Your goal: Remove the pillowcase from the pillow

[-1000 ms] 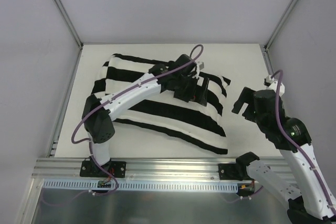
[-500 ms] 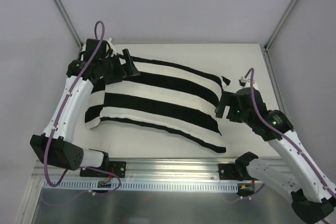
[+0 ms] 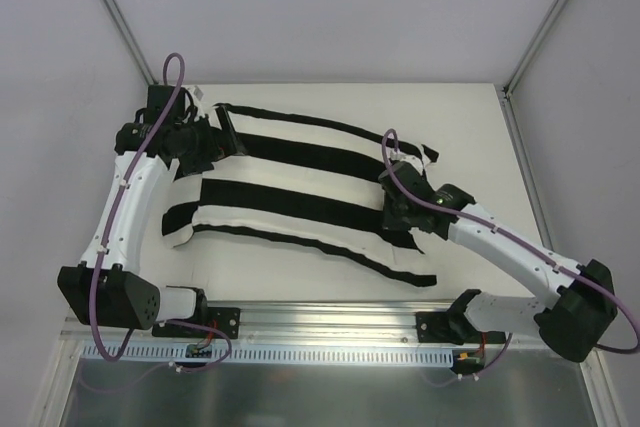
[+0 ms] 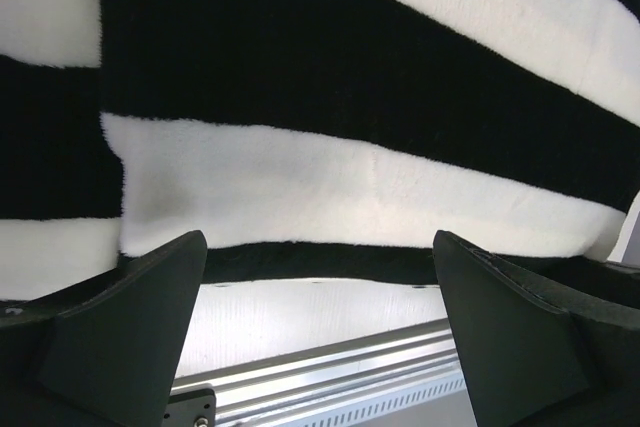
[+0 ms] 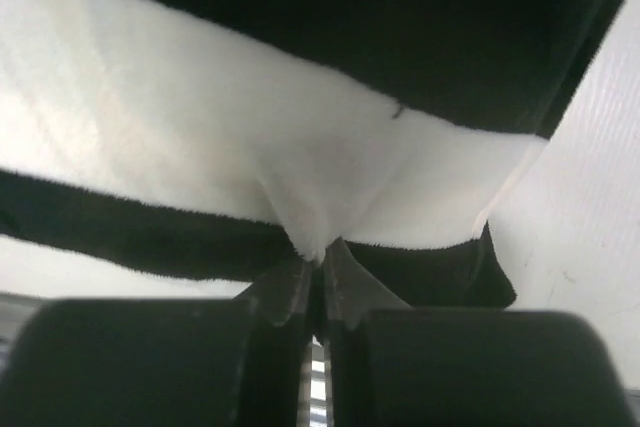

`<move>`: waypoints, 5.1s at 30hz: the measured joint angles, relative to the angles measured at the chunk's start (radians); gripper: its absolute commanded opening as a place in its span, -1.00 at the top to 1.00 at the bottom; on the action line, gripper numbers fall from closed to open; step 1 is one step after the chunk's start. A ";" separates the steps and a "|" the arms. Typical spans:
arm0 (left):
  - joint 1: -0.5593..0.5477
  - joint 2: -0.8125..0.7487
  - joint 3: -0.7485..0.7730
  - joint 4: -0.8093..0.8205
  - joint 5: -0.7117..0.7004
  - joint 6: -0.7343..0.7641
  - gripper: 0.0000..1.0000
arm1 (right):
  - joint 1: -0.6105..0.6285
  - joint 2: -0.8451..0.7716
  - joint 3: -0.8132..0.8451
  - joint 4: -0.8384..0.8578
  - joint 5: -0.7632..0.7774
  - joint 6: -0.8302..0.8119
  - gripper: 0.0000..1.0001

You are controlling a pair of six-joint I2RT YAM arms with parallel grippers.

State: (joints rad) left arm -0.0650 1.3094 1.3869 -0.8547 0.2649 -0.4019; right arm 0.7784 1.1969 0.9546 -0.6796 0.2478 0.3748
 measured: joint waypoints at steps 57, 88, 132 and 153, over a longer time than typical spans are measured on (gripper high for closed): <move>-0.645 0.316 0.198 0.158 0.201 -0.163 -0.69 | -0.073 -0.381 0.102 -0.210 0.182 0.028 -0.93; -0.365 -0.050 -0.310 0.121 -0.033 -0.266 1.00 | 0.288 0.401 0.556 -0.081 0.111 -0.068 0.83; -0.346 0.027 -0.476 0.381 0.226 -0.237 1.00 | 0.362 0.371 0.669 -0.106 0.234 -0.079 -0.53; -0.312 0.038 -0.623 0.513 0.242 -0.234 1.00 | 0.307 0.738 0.737 -0.191 0.322 0.042 0.98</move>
State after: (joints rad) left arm -0.3775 1.3472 0.7643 -0.3416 0.5068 -0.6361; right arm 1.0855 1.9347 1.6920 -0.8703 0.5694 0.4164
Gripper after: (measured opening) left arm 0.012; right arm 0.436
